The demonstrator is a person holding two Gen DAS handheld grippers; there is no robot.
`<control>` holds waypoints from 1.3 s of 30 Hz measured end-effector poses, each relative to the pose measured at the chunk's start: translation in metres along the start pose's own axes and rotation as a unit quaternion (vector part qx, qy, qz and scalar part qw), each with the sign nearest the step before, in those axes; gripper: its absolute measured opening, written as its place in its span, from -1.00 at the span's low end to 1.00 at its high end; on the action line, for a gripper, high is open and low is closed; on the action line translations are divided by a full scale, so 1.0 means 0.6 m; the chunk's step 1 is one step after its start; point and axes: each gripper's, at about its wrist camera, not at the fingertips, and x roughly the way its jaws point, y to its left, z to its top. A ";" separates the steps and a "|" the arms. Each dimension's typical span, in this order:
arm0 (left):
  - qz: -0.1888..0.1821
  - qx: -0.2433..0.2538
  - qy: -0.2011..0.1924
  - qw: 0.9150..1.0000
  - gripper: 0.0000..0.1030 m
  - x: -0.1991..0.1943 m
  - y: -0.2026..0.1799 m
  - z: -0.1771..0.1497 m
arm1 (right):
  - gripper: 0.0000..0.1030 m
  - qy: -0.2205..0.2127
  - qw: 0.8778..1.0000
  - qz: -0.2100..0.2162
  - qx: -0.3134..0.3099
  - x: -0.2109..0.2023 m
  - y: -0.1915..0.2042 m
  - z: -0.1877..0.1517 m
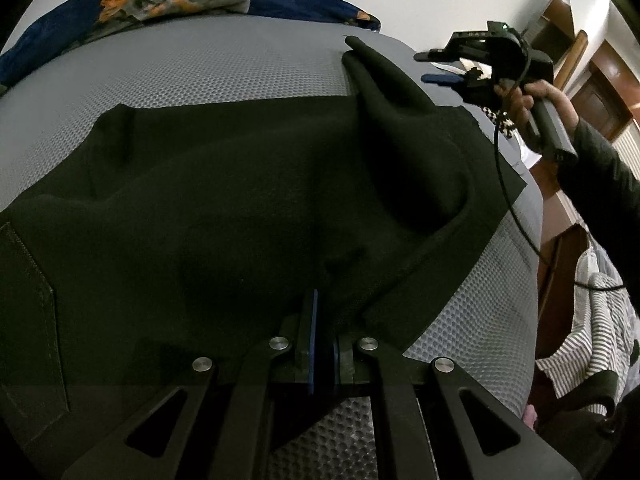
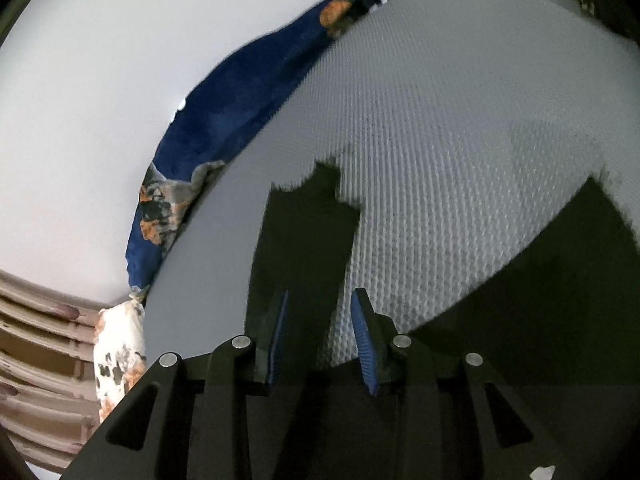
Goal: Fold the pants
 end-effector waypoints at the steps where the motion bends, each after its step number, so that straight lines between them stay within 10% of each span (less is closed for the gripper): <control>1: 0.000 0.000 0.001 1.000 -0.88 0.000 -0.002 0.001 | -0.41 0.011 1.000 0.013 0.003 0.008 -0.001 -0.009; 14: 0.003 -0.001 0.003 1.000 -0.87 0.001 -0.002 0.004 | -0.41 0.089 0.991 0.096 -0.006 0.036 0.013 -0.138; 29: 0.005 -0.002 0.007 1.000 -0.86 0.003 -0.003 0.006 | -0.42 0.007 0.995 0.090 0.041 0.085 -0.010 0.054; 39: 0.005 -0.002 0.010 1.000 -0.86 0.008 -0.003 0.009 | -0.88 -0.017 0.997 0.067 0.031 0.083 -0.002 0.100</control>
